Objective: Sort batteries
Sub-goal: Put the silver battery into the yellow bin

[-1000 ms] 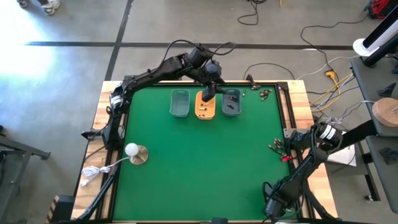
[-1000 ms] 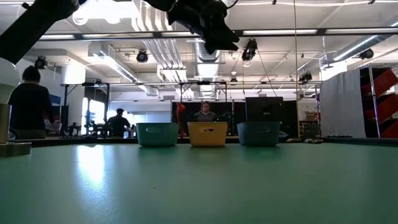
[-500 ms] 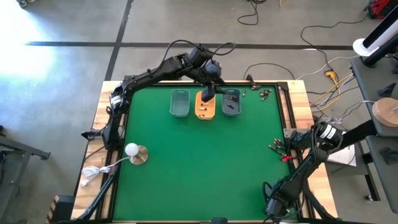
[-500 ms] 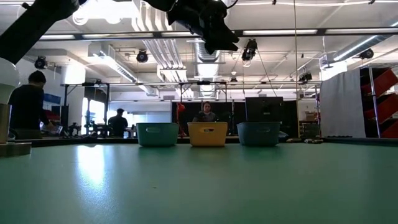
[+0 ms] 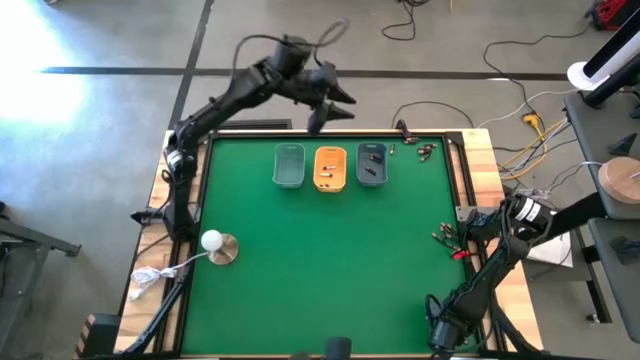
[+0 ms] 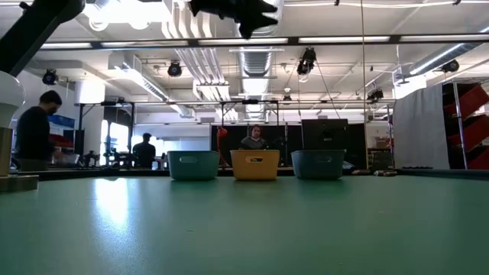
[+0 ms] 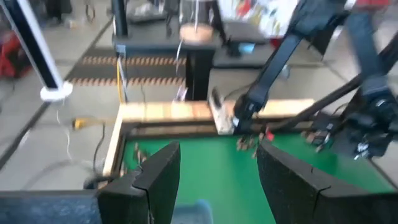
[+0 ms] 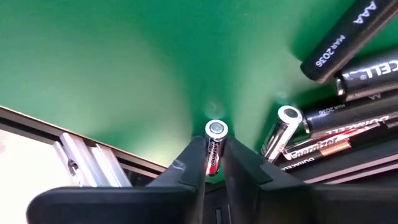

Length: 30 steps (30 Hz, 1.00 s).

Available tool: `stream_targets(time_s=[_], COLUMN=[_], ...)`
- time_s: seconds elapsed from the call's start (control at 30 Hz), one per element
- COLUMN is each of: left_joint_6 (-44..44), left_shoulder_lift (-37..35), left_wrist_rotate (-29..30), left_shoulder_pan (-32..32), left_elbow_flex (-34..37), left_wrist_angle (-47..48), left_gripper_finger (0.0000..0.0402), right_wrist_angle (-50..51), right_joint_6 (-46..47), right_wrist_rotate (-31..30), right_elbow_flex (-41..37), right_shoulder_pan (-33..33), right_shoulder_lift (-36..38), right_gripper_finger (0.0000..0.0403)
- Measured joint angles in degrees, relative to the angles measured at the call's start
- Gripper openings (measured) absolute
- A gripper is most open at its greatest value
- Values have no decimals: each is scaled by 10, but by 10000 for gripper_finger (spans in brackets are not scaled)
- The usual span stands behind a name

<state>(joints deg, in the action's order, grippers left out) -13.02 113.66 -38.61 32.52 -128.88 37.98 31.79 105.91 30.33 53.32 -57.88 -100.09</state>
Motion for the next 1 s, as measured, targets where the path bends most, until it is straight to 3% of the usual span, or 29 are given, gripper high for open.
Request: stream_targets(time_s=[0.2,0.33,0.57,0.7,0.8,1.0], left_joint_6=[-17,-37,-56,-35,-5,53], left_shoulder_lift=[-35,-64,-150,-223,-283,-399], left_wrist_rotate=[-13,-12,16,58,88,138], left_shoulder_pan=[1,1,1,2,2,-2], left_elbow_flex=[-13,14,164,281,362,480], left_wrist_angle=[5,49,59,-12,-57,-97], left_gripper_finger=[191,191,191,191,191,191], right_wrist_angle=[21,61,221,335,337,301], right_joint_6=[1,-15,-84,-212,-377,-725], right_wrist_rotate=[-9,-67,-211,-317,-366,-374], right_elbow_flex=[19,53,124,154,163,194], right_shoulder_pan=[18,50,141,244,352,578], right_shoulder_lift=[3,14,74,119,147,130], right_gripper_finger=[22,23,23,23,23,23])
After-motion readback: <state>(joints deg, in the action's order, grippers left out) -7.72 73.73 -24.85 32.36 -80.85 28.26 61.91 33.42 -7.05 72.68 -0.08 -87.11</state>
